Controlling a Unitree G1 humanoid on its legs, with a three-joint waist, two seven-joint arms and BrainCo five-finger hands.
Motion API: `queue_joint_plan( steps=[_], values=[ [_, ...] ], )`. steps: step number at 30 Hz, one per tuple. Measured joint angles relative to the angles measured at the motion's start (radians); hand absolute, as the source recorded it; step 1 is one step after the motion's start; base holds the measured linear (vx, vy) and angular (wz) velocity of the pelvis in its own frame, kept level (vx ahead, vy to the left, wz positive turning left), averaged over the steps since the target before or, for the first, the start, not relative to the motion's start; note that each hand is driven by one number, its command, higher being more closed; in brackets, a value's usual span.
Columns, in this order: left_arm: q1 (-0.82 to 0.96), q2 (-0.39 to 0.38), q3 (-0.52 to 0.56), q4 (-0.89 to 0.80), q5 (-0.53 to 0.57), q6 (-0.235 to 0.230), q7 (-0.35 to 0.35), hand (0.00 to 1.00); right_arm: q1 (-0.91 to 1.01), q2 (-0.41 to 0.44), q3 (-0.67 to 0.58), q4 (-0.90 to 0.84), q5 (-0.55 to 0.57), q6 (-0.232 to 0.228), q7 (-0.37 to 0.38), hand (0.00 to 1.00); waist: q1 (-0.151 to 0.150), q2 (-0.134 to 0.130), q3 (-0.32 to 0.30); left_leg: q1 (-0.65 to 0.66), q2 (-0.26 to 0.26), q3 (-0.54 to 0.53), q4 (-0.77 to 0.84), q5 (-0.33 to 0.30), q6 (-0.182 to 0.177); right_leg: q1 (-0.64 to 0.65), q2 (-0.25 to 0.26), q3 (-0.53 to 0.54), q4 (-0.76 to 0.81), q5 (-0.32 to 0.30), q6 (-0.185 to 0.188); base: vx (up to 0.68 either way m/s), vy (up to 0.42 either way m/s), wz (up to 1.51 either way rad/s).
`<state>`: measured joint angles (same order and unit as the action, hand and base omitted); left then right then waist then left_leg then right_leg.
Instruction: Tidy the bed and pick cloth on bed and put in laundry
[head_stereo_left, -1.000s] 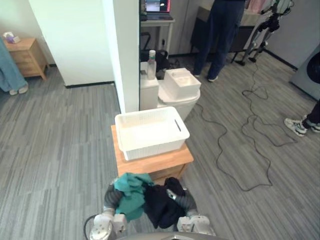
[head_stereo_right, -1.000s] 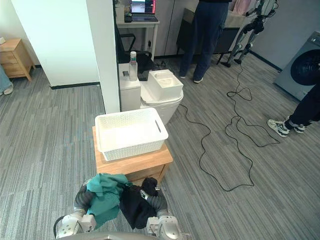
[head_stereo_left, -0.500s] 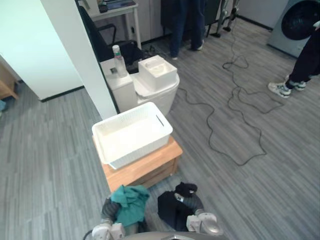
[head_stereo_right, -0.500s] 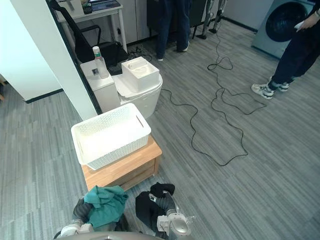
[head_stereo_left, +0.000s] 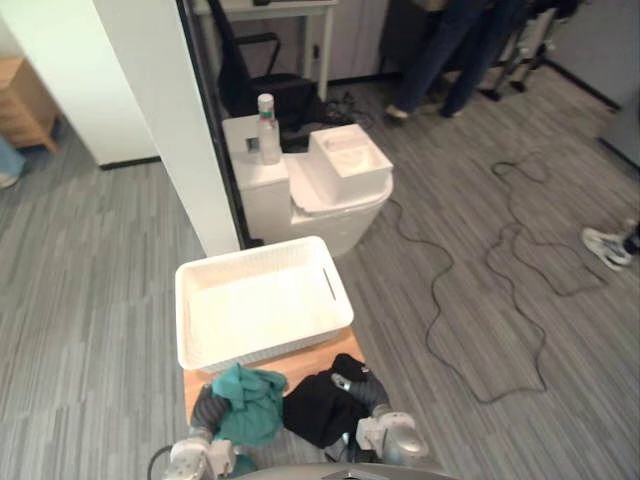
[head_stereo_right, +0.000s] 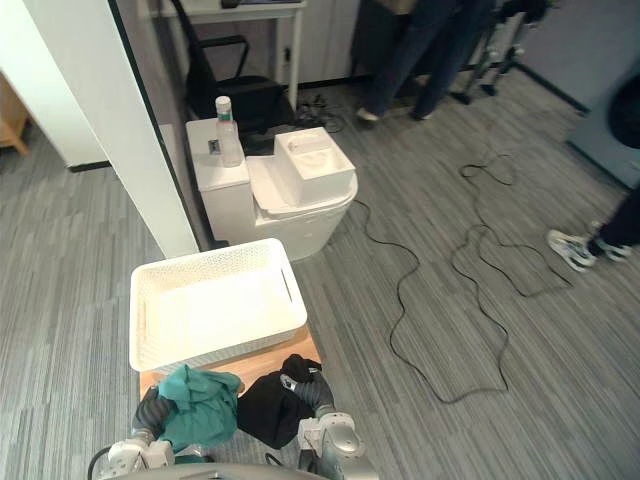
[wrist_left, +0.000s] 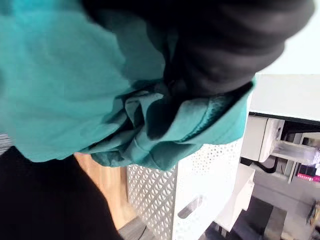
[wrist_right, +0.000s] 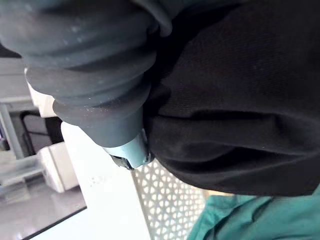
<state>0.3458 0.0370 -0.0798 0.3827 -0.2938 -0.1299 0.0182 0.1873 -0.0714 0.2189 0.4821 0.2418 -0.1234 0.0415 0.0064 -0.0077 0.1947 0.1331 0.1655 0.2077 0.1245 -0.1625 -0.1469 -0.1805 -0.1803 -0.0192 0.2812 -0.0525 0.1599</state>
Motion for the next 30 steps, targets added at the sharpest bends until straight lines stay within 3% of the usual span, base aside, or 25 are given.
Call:
queue_joint_plan(
  steps=[2,3,5,8,11,14,18,19,24,30],
  values=[
    [0.019,-0.056,-0.003,-0.024,0.002,-0.002,-0.002,1.00,0.043,-0.021,-0.053,-0.095,0.009,-0.002,-0.005,1.00,-0.002,0.055,-0.017,-0.001,0.064,0.047,-0.009,0.031,-0.004,0.012,0.044,-0.057,0.012,-0.028,-0.032,0.12,-0.379,0.35],
    [0.019,-0.065,-0.004,-0.023,0.003,-0.002,-0.003,1.00,0.056,-0.019,-0.072,-0.118,0.009,-0.002,-0.007,1.00,-0.004,0.055,-0.018,0.003,0.070,0.065,-0.009,0.046,-0.005,0.017,0.045,-0.073,0.020,-0.035,-0.038,0.13,-0.319,0.49],
    [0.020,-0.090,-0.001,-0.060,0.003,0.000,-0.004,1.00,0.110,-0.019,-0.164,-0.238,0.014,0.000,-0.011,1.00,-0.008,0.053,-0.018,0.013,0.088,0.124,-0.022,0.082,-0.002,0.054,0.051,-0.117,0.011,-0.047,-0.051,0.06,-0.158,0.49],
    [0.025,-0.095,0.007,-0.115,0.002,-0.001,-0.004,1.00,0.169,-0.022,-0.266,-0.488,0.035,0.000,-0.049,1.00,-0.008,0.049,-0.020,0.019,0.092,0.170,-0.036,0.085,-0.001,0.068,0.053,-0.132,-0.012,-0.041,-0.049,0.03,-0.049,0.13],
    [0.046,-0.093,0.032,-0.122,0.002,-0.001,-0.003,1.00,0.130,-0.036,-0.321,-0.720,0.038,-0.018,-0.091,1.00,-0.009,0.033,-0.050,0.023,0.088,0.223,-0.040,0.084,-0.003,0.086,0.061,-0.113,-0.098,0.007,-0.040,0.01,0.050,-0.28],
    [0.046,-0.073,0.033,-0.086,0.002,-0.003,-0.004,1.00,-0.004,-0.087,-0.296,-0.827,0.029,-0.053,-0.116,1.00,-0.009,-0.010,-0.074,0.004,0.084,0.231,-0.043,0.081,-0.006,0.116,0.069,-0.107,-0.217,0.087,-0.036,0.00,0.038,-0.13],
    [0.020,-0.051,0.015,-0.010,0.002,-0.002,-0.004,1.00,-0.244,-0.175,-0.195,-0.810,0.025,-0.075,-0.117,1.00,-0.005,-0.022,-0.084,-0.017,0.056,0.198,-0.056,0.079,-0.018,0.160,0.056,-0.130,-0.333,0.164,-0.024,-0.04,0.032,0.18],
    [0.016,-0.048,0.015,0.001,0.001,-0.001,-0.001,1.00,-0.378,-0.204,-0.113,-0.761,0.021,-0.077,-0.116,1.00,-0.002,-0.020,-0.085,-0.017,0.043,0.182,-0.065,0.085,-0.020,0.181,0.047,-0.141,-0.362,0.183,-0.021,-0.05,0.038,0.25],
    [0.000,-0.017,-0.003,0.032,-0.018,0.000,0.004,1.00,-0.677,-0.237,0.009,-0.559,-0.014,-0.069,-0.116,1.00,0.034,-0.018,-0.091,-0.028,0.030,0.139,-0.094,0.117,-0.015,0.187,0.038,-0.172,-0.362,0.190,-0.025,-0.05,0.008,0.27],
    [-0.010,-0.006,-0.012,0.035,-0.058,-0.001,0.030,1.00,-0.965,-0.257,0.016,-0.333,-0.015,-0.051,-0.152,1.00,0.057,-0.022,-0.094,-0.048,0.020,0.081,-0.135,0.161,-0.010,0.190,0.030,-0.222,-0.362,0.197,-0.030,-0.06,-0.005,0.28]
  ],
)
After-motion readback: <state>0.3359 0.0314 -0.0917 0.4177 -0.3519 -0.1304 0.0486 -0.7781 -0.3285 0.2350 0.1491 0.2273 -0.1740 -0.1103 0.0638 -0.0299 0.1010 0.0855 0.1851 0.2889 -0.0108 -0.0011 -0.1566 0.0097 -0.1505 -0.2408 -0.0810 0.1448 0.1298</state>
